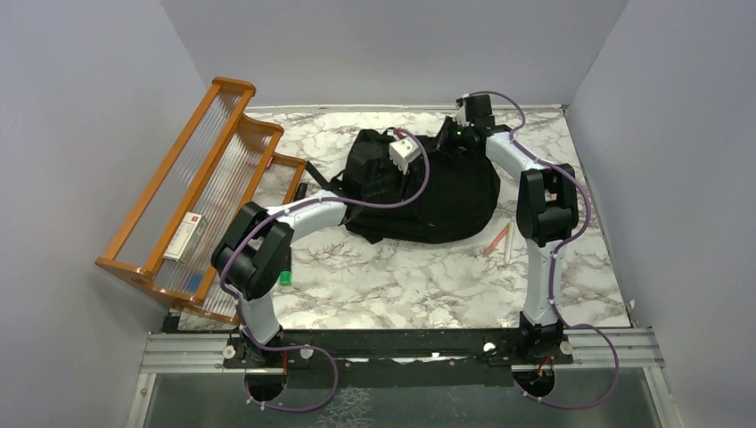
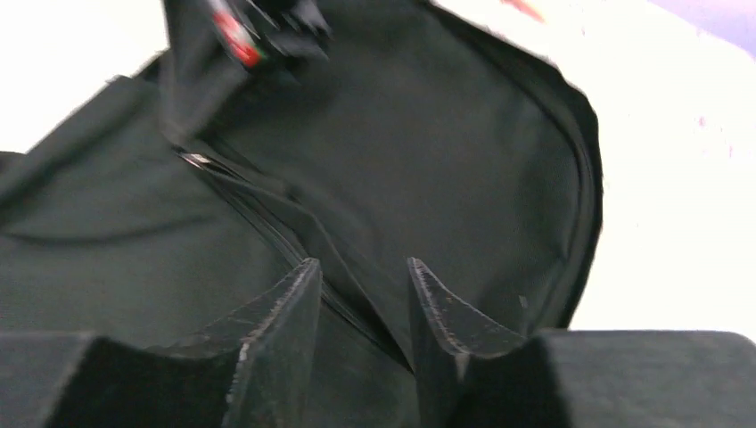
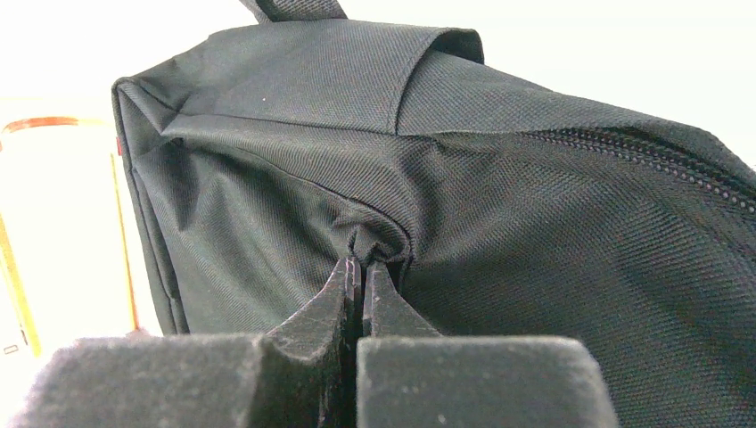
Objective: Pack the student bag
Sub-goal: Unzip the student bag at the center of the board.
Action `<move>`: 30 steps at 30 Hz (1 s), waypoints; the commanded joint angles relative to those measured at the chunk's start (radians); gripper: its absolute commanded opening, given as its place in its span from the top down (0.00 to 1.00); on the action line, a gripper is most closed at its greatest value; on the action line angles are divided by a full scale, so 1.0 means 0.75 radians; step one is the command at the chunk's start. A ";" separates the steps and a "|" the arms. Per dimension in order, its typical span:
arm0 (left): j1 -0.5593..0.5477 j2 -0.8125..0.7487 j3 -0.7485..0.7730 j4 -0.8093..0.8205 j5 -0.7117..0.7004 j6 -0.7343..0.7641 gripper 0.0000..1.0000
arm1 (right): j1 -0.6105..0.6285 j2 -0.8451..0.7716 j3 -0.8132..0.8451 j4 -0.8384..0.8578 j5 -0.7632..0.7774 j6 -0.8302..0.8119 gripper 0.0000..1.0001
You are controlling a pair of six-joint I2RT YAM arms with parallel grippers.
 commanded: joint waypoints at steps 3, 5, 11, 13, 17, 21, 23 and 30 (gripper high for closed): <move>0.050 0.034 0.242 -0.065 -0.385 -0.467 0.52 | -0.015 -0.108 -0.062 0.112 -0.033 -0.021 0.99; 0.052 0.092 0.397 -0.280 -0.425 -0.591 0.53 | -0.015 -0.131 -0.091 0.133 -0.029 -0.013 0.99; 0.048 0.233 0.617 -0.555 -0.315 -0.839 0.56 | -0.015 -0.174 -0.148 0.209 -0.040 0.018 0.99; 0.046 0.252 0.645 -0.601 -0.315 -0.870 0.57 | -0.015 -0.187 -0.158 0.220 -0.041 0.023 0.99; 0.044 0.277 0.693 -0.708 -0.316 -0.906 0.57 | -0.015 -0.198 -0.166 0.226 -0.040 0.025 1.00; 0.033 0.298 0.702 -0.736 -0.294 -0.932 0.57 | -0.015 -0.201 -0.170 0.228 -0.037 0.026 0.99; 0.023 0.313 0.713 -0.747 -0.294 -0.932 0.57 | -0.015 -0.203 -0.172 0.229 -0.038 0.027 1.00; 0.011 0.384 0.774 -0.765 -0.289 -0.932 0.57 | -0.015 -0.207 -0.188 0.238 -0.046 0.030 0.99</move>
